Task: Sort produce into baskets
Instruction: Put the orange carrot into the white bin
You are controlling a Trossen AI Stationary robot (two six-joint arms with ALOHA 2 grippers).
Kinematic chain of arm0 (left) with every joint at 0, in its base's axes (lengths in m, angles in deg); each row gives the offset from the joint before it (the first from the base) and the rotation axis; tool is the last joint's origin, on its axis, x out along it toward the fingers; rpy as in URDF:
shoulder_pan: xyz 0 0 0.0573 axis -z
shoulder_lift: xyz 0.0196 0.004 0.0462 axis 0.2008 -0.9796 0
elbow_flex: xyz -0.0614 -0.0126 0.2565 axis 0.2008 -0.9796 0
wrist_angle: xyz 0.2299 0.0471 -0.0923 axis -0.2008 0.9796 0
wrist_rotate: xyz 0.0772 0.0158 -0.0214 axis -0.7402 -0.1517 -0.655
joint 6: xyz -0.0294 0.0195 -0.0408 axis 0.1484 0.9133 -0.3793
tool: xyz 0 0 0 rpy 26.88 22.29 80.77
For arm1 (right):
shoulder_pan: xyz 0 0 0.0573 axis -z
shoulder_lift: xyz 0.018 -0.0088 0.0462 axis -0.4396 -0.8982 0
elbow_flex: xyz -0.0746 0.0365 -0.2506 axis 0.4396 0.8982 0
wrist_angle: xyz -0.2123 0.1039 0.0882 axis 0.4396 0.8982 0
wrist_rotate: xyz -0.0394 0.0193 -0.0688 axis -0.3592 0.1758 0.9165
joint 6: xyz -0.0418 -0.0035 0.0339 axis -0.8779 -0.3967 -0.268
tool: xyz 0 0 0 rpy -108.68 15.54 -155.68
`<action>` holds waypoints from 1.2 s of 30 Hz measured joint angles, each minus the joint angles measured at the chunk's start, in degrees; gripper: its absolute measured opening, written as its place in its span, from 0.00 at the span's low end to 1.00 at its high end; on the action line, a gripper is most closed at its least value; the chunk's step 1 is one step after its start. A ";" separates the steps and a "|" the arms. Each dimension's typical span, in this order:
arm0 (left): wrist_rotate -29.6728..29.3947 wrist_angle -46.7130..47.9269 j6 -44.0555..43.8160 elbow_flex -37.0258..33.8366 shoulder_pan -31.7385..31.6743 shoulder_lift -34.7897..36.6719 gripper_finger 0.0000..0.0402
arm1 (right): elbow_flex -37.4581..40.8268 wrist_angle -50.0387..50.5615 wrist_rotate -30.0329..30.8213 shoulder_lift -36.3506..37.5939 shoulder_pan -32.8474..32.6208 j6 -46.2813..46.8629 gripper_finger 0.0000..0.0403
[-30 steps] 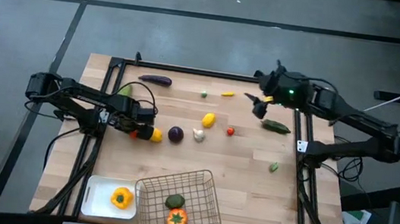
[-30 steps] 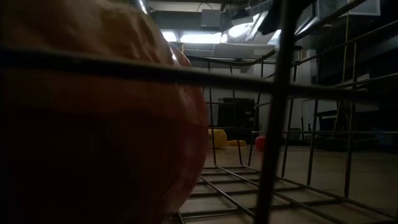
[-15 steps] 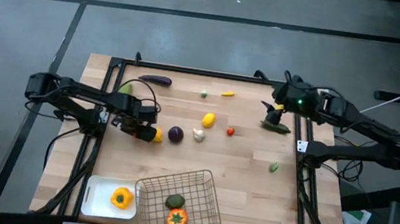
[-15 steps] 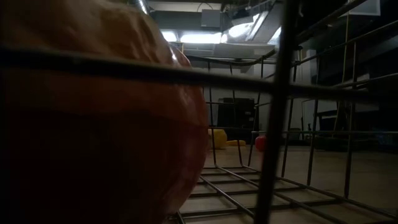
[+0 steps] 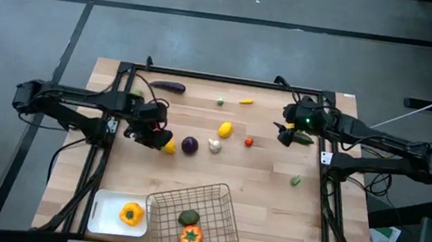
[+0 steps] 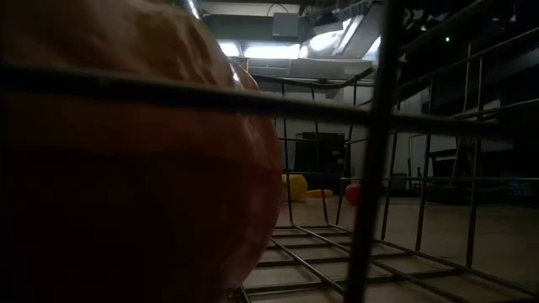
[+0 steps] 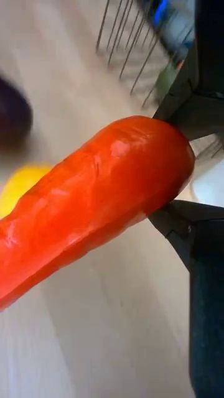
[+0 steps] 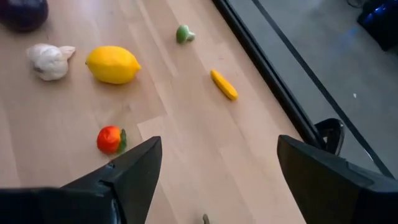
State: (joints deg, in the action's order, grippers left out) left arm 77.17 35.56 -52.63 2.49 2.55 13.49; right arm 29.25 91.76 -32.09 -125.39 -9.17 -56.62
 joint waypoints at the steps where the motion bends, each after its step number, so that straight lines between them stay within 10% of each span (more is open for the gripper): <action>1: 0.18 0.06 -0.50 0.35 0.00 0.99 0.34 | 0.50 -0.35 0.00 -0.02 0.00 0.00 0.78; 19: 13.31 -10.48 -30.57 1.67 19.60 11.84 0.34 | 1.71 -1.33 -0.04 -0.02 0.00 0.00 0.78; 36: 11.11 -32.88 -60.64 1.67 41.43 8.18 0.35 | 1.71 -1.31 -0.04 -0.02 0.00 -0.01 0.78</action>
State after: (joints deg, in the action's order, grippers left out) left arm 88.28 2.68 -113.27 4.15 43.98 21.67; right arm 30.96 90.45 -32.14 -125.41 -9.17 -56.64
